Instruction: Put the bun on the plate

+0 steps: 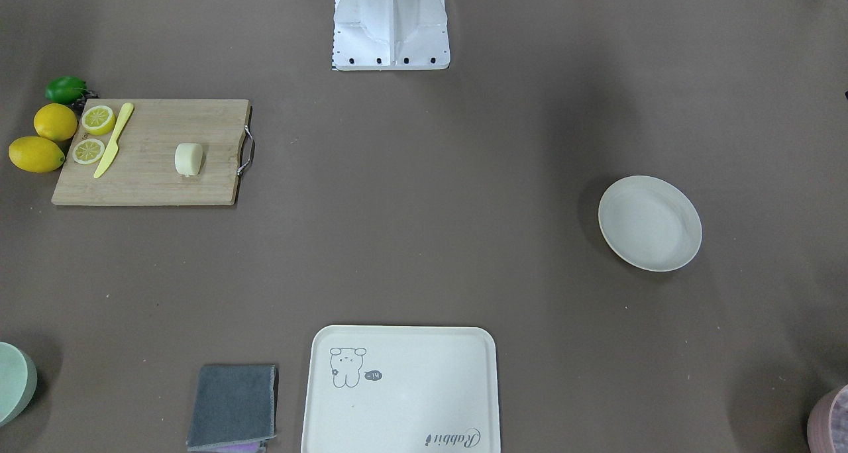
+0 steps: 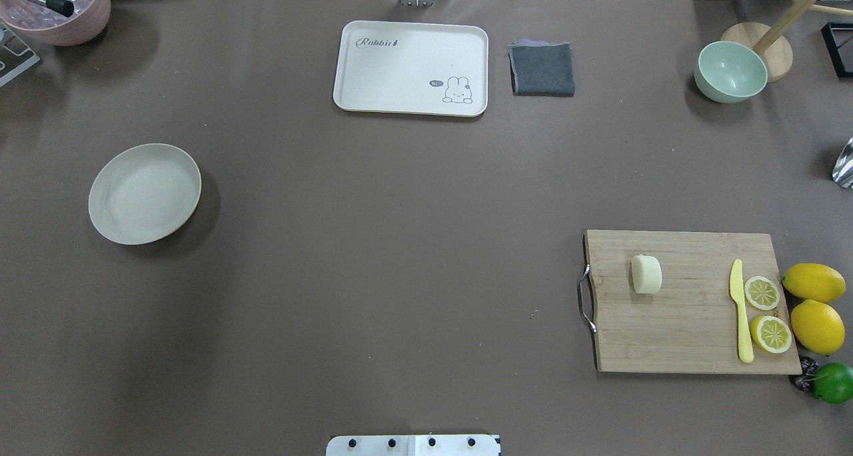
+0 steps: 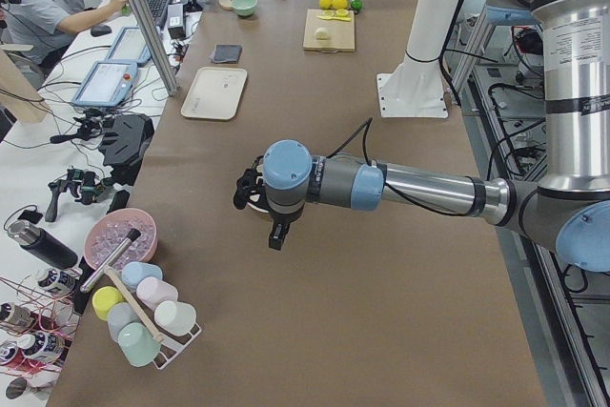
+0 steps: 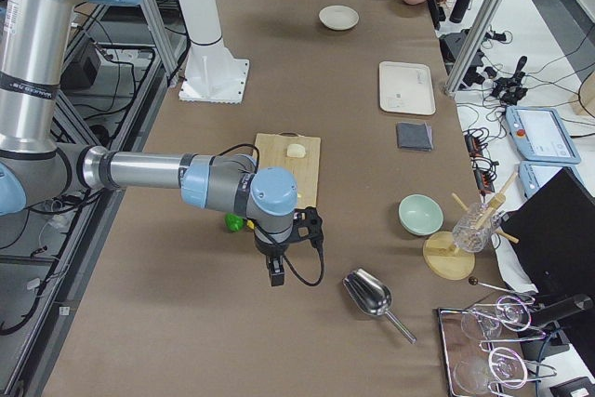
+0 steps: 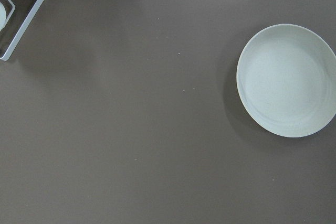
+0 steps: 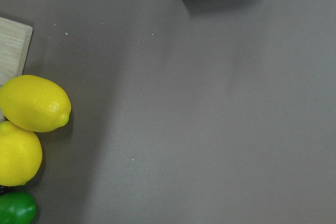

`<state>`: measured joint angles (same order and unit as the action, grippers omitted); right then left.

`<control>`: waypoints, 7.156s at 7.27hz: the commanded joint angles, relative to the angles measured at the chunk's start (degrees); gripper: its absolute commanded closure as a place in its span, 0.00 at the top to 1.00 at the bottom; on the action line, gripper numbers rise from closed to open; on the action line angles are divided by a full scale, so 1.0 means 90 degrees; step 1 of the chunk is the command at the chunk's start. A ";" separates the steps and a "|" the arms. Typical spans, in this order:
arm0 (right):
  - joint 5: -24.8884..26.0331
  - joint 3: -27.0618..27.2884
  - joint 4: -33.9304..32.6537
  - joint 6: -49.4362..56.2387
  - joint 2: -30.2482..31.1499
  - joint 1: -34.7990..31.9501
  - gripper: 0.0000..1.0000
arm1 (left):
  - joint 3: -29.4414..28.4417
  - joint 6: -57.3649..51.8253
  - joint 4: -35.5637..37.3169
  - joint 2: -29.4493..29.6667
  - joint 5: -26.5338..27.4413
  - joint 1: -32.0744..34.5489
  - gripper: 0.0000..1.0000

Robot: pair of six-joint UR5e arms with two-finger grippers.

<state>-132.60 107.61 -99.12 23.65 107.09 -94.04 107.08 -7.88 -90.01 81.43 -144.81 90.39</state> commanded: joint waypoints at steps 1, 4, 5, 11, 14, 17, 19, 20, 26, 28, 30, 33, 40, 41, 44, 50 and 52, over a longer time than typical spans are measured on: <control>-0.0617 -0.0043 0.0017 0.0018 -0.0043 0.0000 1.00 | -0.0188 0.0432 -0.0085 0.0178 0.0035 -0.0198 0.98; -0.0803 -0.0004 0.0656 0.0009 -0.0015 0.0000 1.00 | -0.1133 0.1747 -0.2118 0.0356 0.0093 -0.0948 0.98; -0.0814 -0.0033 0.0855 -0.0001 0.0005 0.0000 1.00 | -0.1262 0.2779 -0.2862 0.0395 0.0703 -0.1522 0.98; -0.0786 -0.0102 0.0867 -0.0225 0.0142 0.0019 1.00 | -0.2668 0.5075 -0.5018 0.1253 0.1294 -0.3196 0.92; -0.0804 -0.0102 0.0915 -0.0265 0.0220 0.0019 1.00 | -0.2855 0.5387 -0.5028 0.1538 0.1783 -0.3676 0.76; -0.0667 -0.0111 0.1179 -0.0284 0.0220 0.0272 1.00 | -0.2836 0.5862 -0.5037 0.1576 0.1773 -0.3686 0.00; -0.0687 -0.0111 0.1199 -0.0284 0.0220 0.0351 1.00 | -0.2681 0.5963 -0.5008 0.1616 0.1715 -0.3686 0.00; -0.0726 -0.0053 0.1209 -0.0420 0.0162 0.0429 1.00 | -0.2235 0.6108 -0.4824 0.1635 0.1715 -0.3686 0.00; -0.0775 0.0629 0.3035 -0.4524 -0.0480 0.2973 0.83 | -0.1286 0.9653 -0.3502 0.3731 0.2654 -0.5390 0.00; -0.0591 0.0728 0.3035 -0.6115 -0.1230 0.4115 0.99 | -0.1292 1.0091 -0.2899 0.4338 0.3877 -0.6494 0.00; 0.0277 0.0739 0.3044 -0.7155 -0.1556 0.5026 1.00 | -0.1467 1.0366 -0.2908 0.4535 0.4058 -0.6761 0.00; 0.1071 0.0573 0.3054 -0.8066 -0.1869 0.5848 0.99 | -0.1781 1.0377 -0.2967 0.4731 0.4322 -0.6977 0.00; 0.1296 -0.0082 0.3054 -0.8166 -0.2202 0.6172 0.35 | -0.1791 1.0368 -0.2977 0.4711 0.4496 -0.6938 0.97; 0.1276 -0.0082 0.3054 -0.8146 -0.2202 0.6171 0.13 | -0.1801 1.0368 -0.2977 0.4711 0.4536 -0.6928 0.97; 0.1256 0.0112 0.2987 -0.8155 -0.2521 0.6016 0.13 | -0.1732 1.0387 -0.2987 0.4673 0.4547 -0.6890 0.97; 0.1842 -0.1883 0.2146 -0.9325 -0.6328 0.6668 0.22 | 0.0239 0.9206 -0.3035 0.2244 0.4236 -0.6265 0.97; 0.2134 -0.2638 0.2175 -0.9601 -0.6800 0.6912 0.23 | 0.0562 0.9264 -0.3210 0.1774 0.4107 -0.5972 0.97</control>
<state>-114.99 87.94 -79.70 -61.53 48.49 -33.26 110.53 75.37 -117.77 100.01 -107.21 35.16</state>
